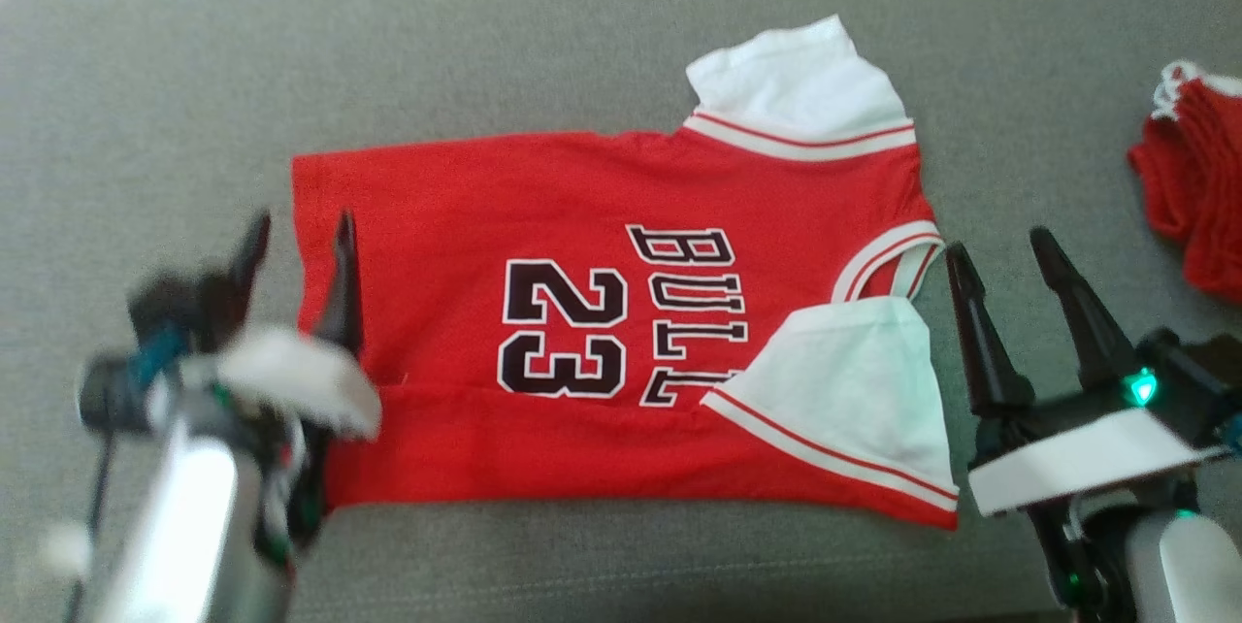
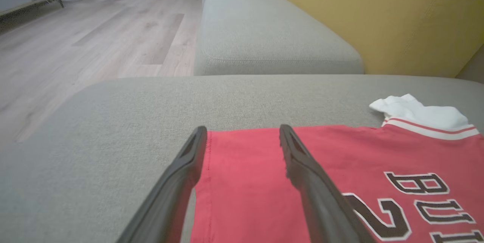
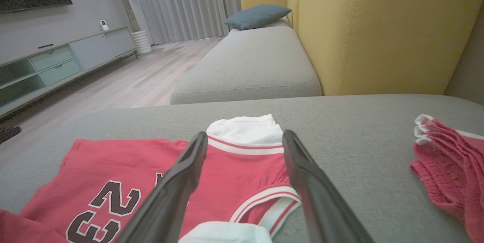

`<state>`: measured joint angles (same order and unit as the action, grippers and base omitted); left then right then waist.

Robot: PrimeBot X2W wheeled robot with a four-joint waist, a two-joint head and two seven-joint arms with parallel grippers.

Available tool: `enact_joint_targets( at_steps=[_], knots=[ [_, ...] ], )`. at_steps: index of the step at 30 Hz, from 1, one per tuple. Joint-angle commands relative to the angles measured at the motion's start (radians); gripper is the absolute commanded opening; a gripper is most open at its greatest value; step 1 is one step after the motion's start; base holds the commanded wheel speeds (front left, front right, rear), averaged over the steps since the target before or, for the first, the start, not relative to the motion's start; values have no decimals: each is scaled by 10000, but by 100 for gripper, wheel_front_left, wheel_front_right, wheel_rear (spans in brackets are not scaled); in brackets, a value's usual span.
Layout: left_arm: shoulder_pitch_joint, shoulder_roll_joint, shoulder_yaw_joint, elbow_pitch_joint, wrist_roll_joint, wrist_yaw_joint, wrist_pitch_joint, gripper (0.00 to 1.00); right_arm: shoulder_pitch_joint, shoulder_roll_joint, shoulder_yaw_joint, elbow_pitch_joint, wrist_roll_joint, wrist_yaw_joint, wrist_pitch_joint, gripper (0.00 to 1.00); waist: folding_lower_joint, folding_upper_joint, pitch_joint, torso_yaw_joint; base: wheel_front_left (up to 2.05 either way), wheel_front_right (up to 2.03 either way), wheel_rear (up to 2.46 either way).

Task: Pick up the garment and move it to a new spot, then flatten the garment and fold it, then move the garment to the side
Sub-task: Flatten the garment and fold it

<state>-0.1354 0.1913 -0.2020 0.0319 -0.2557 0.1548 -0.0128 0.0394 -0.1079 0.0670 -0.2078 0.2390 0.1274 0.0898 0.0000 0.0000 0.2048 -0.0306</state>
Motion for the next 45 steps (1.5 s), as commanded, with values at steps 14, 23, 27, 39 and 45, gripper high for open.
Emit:
enact_joint_targets(
  at_steps=[14, 23, 27, 39, 45],
  knots=[
    [-5135, 1237, 826, 5310, -1285, -1245, 3060, 100, -1128, -28, 649, 101, 326, 33, -254, 100, 0, 0, 1303, -700, 0, 0, 0],
    [-5964, 1304, 670, 6889, -1629, -1788, 3860, 6, -1263, -104, 546, 364, 462, 33, -354, 100, 0, 0, 1429, -757, 0, 0, 0],
    [-6163, 1318, 563, 7085, -1557, -1889, 3516, 0, -1508, -330, 433, 683, 657, 33, -250, 100, 0, 0, 1473, -739, 0, 0, 0],
    [-7120, 686, 110, 7001, -1448, -2019, 2765, 0, -4881, -1915, 343, 3345, 1950, 33, 309, 100, 0, 0, 2202, 163, 0, 0, 0],
    [-7752, 224, -219, 7070, -1415, -2182, 2503, 0, -7217, -2652, 1250, 5367, 2614, 33, 1040, 100, 0, 0, 2713, 791, 0, 0, 0]
  ],
)
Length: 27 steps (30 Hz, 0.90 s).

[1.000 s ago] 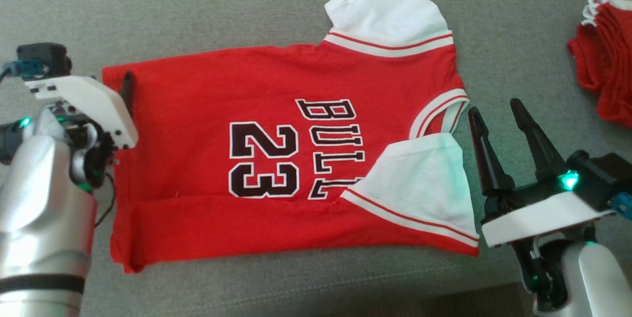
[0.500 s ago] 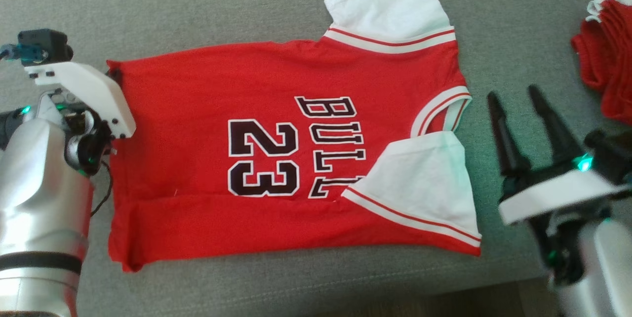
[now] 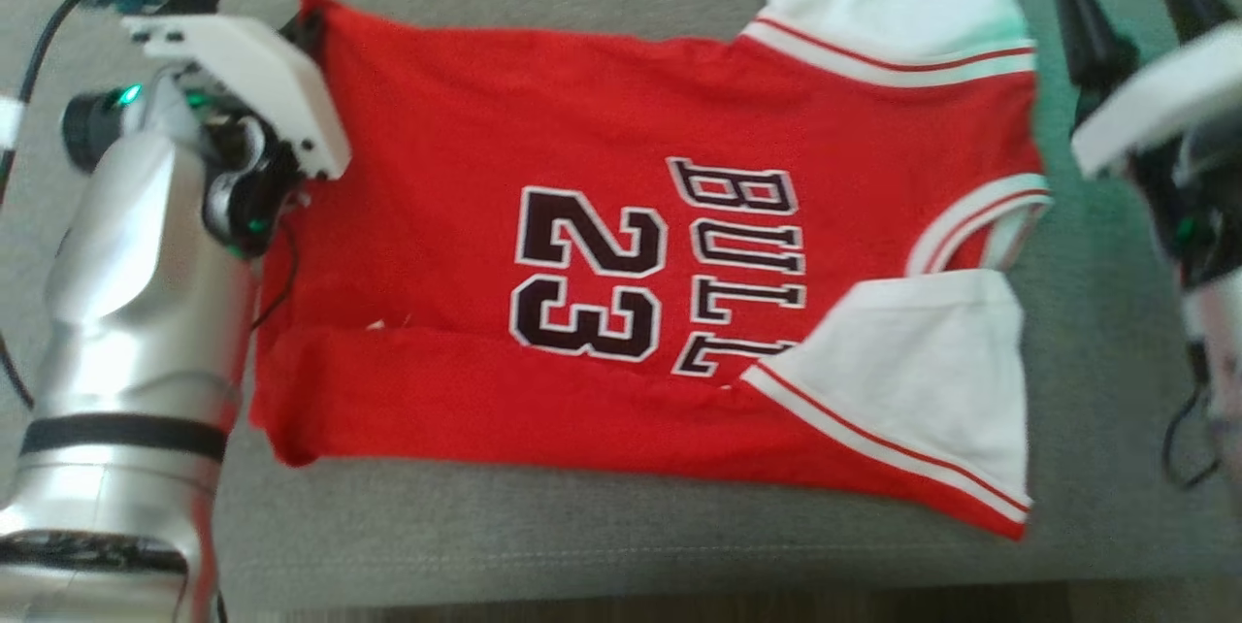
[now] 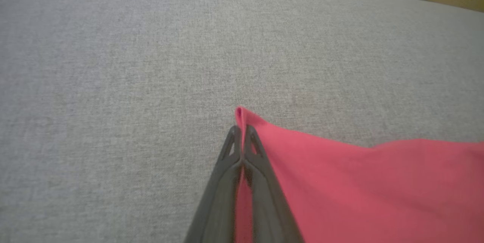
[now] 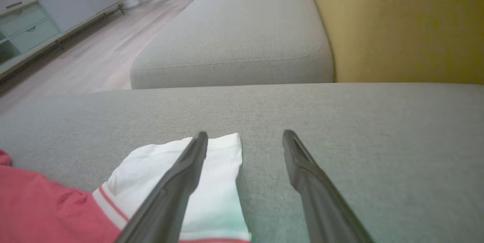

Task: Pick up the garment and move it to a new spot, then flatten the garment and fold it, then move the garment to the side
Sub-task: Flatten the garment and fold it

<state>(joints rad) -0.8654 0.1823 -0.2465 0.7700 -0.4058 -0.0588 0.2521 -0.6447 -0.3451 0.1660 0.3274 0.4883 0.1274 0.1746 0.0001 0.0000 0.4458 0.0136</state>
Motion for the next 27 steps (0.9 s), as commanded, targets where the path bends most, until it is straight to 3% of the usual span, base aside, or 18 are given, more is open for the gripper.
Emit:
enact_joint_targets(
  at_steps=[1, 11, 18, 19, 20, 21, 22, 27],
  knots=[
    [-544, 226, 173, -276, 79, -80, -192, 0, -737, -400, 417, 401, 217, 33, 377, 100, -1, 0, 369, 456, 0, 0, 0],
    [-1127, -278, -118, 244, 14, -240, -657, 0, -3385, -1018, 2025, 2913, 786, 33, 2354, 100, -1, 0, 874, 1001, 0, 0, 0],
    [-1316, -392, -233, 676, -75, -338, -935, 0, -4299, -1155, 3119, 4035, 1297, 33, 3387, 100, -1, 0, 1031, 1117, 0, 0, 0],
    [-1331, -390, -245, 743, -91, -351, -947, 0, -4339, -1156, 3244, 4133, 1447, 33, 3539, 91, -1, 0, 1033, 1119, 0, 0, 0],
    [-1343, -384, -253, 810, -114, -366, -953, 0, -4388, -1173, 3349, 4164, 1583, 33, 3577, 44, -1, 0, 1029, 1118, 0, 0, 0],
    [-1351, -380, -262, 874, -136, -382, -969, 0, -4421, -1212, 3451, 4166, 1677, 33, 3500, 18, -1, 0, 1009, 1116, 0, 0, 0],
    [-1355, -372, -268, 935, -162, -399, -988, 0, -4433, -1257, 3533, 4183, 1783, 33, 3430, 0, -1, 0, 985, 1111, 0, 0, 0],
    [-1278, -309, -300, 1151, -297, -484, -1140, 0, -4381, -1509, 3752, 3769, 2187, 33, 2225, 0, -1, 0, 681, 1037, 0, 0, 0]
  ],
)
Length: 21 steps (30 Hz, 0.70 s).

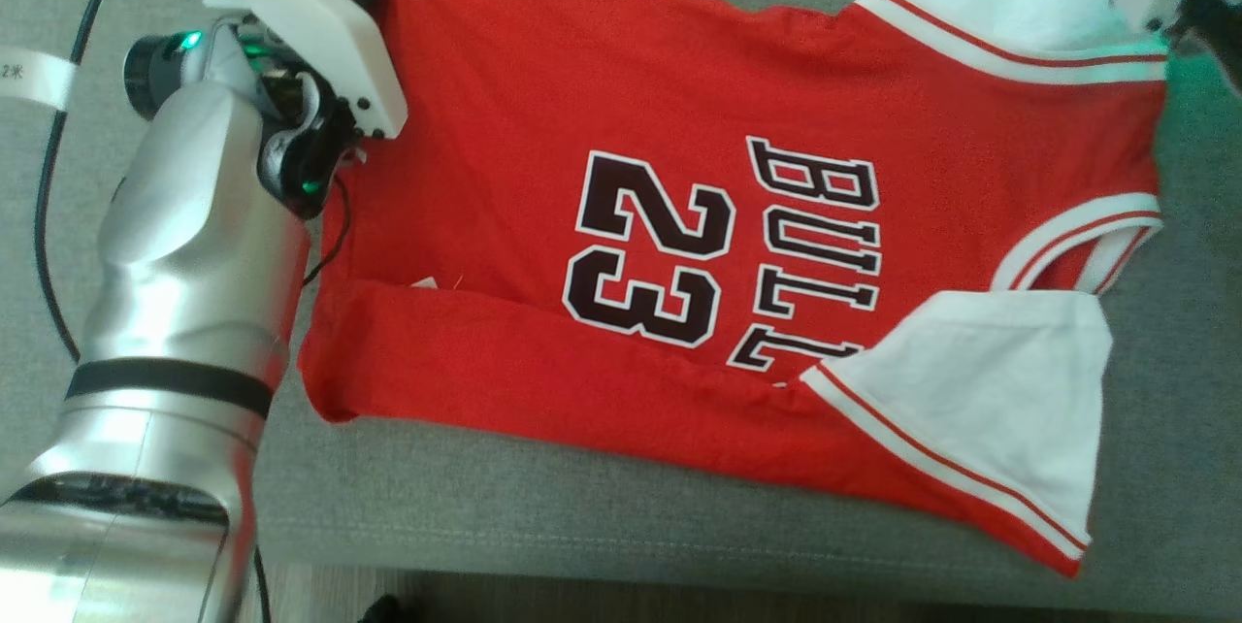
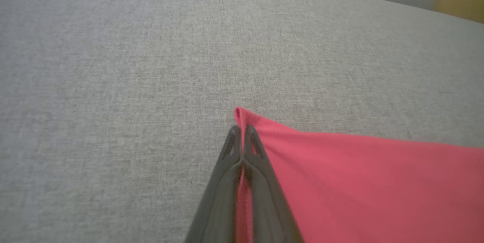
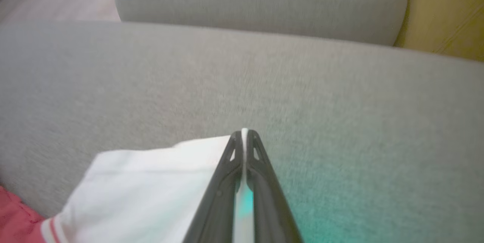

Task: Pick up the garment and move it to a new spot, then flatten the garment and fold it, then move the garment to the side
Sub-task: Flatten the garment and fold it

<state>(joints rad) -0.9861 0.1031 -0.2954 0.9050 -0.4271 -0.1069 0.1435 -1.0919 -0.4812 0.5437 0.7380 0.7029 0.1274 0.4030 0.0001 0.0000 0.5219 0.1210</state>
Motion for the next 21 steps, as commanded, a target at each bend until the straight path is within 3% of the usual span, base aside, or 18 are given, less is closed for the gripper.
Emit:
enact_joint_targets(
  at_steps=[1, 8, 21],
  knots=[
    [-34, 502, 194, -176, -134, -22, -67, 0, 135, -208, 11, -481, 105, 33, -325, 0, -1, 0, -170, -65, 0, 0, 0],
    [338, 830, 201, -256, -331, -101, -214, 0, 794, -687, 102, -1802, 471, 33, -1773, 0, -1, 0, -946, -342, 0, 0, 0],
    [2119, 1384, 246, -1647, -675, -134, -540, 0, 3441, -870, -11, -4124, 704, 33, -2468, 0, -1, 0, -2039, -775, 0, 0, 0]
  ],
)
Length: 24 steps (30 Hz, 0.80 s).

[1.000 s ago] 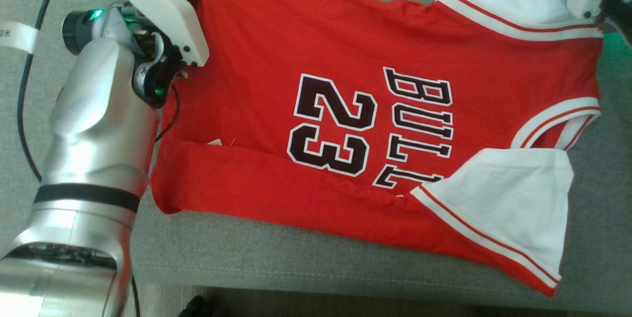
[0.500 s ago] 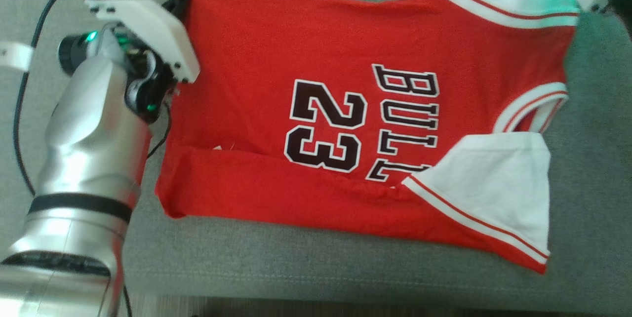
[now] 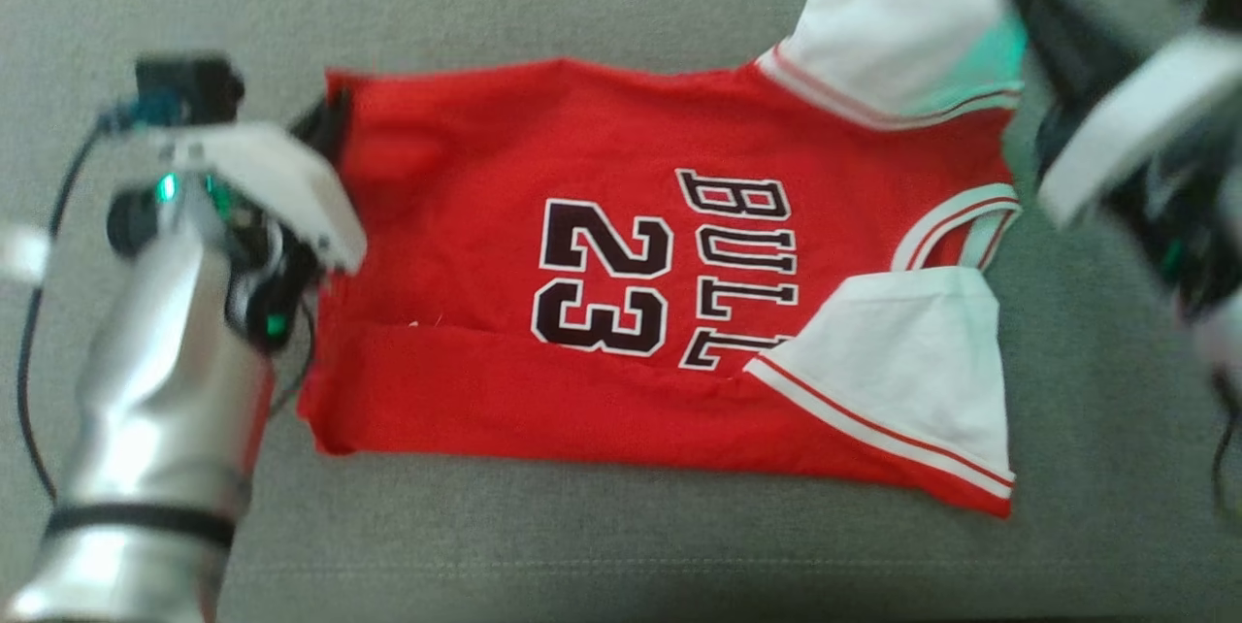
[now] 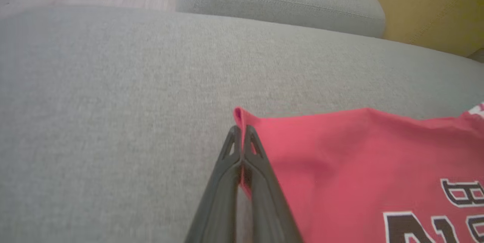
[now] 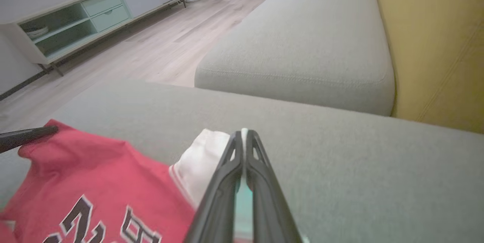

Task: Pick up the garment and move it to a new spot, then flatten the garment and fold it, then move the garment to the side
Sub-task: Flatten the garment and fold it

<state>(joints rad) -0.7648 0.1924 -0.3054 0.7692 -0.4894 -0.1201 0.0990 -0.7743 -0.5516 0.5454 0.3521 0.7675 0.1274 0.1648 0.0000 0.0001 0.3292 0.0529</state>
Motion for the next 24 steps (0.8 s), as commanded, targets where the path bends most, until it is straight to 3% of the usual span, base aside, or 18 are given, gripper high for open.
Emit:
enact_joint_targets(
  at_steps=[1, 8, 13, 23, 24],
  knots=[
    [202, 524, 426, -474, -164, 9, -122, 0, 687, -119, -61, -518, 82, 33, -102, 0, 0, -1, -174, -147, 0, 0, 0],
    [2493, 771, 1129, -2134, -958, 383, -296, 0, 3815, 482, -1128, -1743, 299, 33, -313, 0, 0, -1, -443, -408, 0, 0, 0],
    [4054, 968, 1514, -3685, -1399, 677, -181, 0, 5933, 1334, -2129, -2577, 89, 33, -218, 0, 0, -1, -492, -513, 0, 0, 0],
    [5363, 1299, 1699, -5246, -1337, 1299, -2, 0, 8107, 2648, -3190, -3758, -732, 33, 449, 0, 0, -1, -589, -609, 0, 0, 0],
    [5472, 1268, 1709, -5244, -1390, 1348, 52, 32, 8241, 2741, -3226, -3797, -816, 33, 538, 0, 0, -1, -622, -630, 0, 0, 0]
  ],
)
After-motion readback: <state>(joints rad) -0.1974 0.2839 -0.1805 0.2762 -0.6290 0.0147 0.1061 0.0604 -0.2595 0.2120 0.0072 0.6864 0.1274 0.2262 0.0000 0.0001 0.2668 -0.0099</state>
